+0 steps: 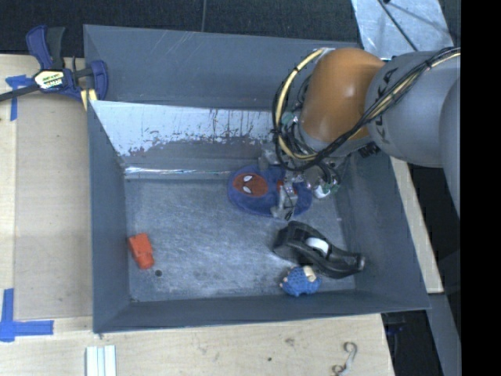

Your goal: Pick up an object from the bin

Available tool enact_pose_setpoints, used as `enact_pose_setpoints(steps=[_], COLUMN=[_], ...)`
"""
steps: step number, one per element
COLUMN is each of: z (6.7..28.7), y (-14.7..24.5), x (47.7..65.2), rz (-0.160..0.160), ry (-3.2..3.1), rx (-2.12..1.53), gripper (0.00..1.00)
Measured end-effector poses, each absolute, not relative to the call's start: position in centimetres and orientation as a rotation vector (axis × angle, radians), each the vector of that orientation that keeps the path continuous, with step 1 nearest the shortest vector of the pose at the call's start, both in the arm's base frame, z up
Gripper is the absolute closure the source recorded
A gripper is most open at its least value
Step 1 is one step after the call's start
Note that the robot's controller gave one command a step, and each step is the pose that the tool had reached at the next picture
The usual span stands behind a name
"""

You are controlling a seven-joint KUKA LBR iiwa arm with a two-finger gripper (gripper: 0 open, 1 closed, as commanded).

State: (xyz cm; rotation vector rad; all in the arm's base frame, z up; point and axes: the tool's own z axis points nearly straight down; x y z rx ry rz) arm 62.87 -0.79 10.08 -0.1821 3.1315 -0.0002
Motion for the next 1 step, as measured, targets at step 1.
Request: enact_pose_setpoints(steps=[1], z=[7.34], y=[-0.52], x=[61.47], rz=[0.004], ry=[3.121], rx=[0.228], gripper=[0.0])
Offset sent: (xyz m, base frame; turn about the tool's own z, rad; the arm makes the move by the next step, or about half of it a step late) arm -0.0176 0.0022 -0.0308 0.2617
